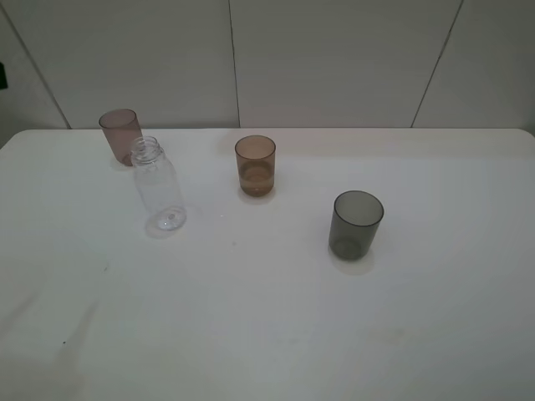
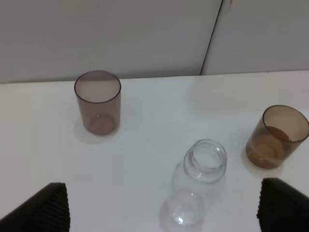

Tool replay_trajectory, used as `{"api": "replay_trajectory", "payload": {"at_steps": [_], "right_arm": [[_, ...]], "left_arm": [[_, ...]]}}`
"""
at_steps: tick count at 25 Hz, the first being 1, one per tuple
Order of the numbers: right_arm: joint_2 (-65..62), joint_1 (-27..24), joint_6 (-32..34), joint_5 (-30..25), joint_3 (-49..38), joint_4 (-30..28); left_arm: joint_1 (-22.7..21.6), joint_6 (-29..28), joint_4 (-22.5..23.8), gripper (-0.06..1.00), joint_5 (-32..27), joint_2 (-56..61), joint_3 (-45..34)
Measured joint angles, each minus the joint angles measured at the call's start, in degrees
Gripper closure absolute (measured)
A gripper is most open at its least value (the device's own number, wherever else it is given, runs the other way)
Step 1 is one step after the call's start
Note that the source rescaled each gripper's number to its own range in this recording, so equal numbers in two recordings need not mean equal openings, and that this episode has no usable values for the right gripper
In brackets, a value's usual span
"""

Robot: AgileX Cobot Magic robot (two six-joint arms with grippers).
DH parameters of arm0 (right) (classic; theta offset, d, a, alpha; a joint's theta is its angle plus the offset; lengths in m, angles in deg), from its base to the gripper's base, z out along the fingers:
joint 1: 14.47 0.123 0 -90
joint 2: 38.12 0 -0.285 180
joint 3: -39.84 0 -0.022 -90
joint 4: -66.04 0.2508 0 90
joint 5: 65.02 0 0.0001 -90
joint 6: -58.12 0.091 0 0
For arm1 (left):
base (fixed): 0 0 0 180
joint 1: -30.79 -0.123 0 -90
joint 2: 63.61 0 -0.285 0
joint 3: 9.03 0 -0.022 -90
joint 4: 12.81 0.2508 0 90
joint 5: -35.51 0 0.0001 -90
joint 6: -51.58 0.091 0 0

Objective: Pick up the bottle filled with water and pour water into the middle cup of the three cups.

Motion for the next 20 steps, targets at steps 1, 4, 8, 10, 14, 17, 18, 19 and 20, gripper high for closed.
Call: {"api": "replay_trajectory", "payload": {"at_steps": [1,4,8,10,14,17,18,19,20], "right_arm": [[0.0,0.0,0.0,0.0,0.0,0.0],[0.0,0.0,0.0,0.0,0.0,0.0],[0.0,0.0,0.0,0.0,0.0,0.0],[0.0,0.0,0.0,0.0,0.0,0.0],[0.0,0.0,0.0,0.0,0.0,0.0],[0.0,0.0,0.0,0.0,0.0,0.0],[0.0,0.0,0.0,0.0,0.0,0.0],[0.0,0.0,0.0,0.0,0.0,0.0],[0.0,0.0,0.0,0.0,0.0,0.0]], "left_arm": [[0.0,0.0,0.4,-0.06,-2.2,2.3,0.0],[0.0,0.0,1.6,-0.06,-8.1,8.9,0.0],[0.0,0.0,3.1,-0.06,-15.1,16.8,0.0],[0.0,0.0,3.5,-0.06,-18.3,19.7,0.0],[0.0,0.0,4.2,-0.06,-24.3,24.4,0.1],[0.0,0.6,4.3,-0.06,-27.0,27.5,-0.4],[0.0,1.0,4.6,-0.06,-27.5,28.6,-1.0],[0.0,1.6,4.9,-0.06,-27.9,29.8,-1.8],[0.0,1.9,5.3,-0.06,-28.3,30.7,-2.5]]}}
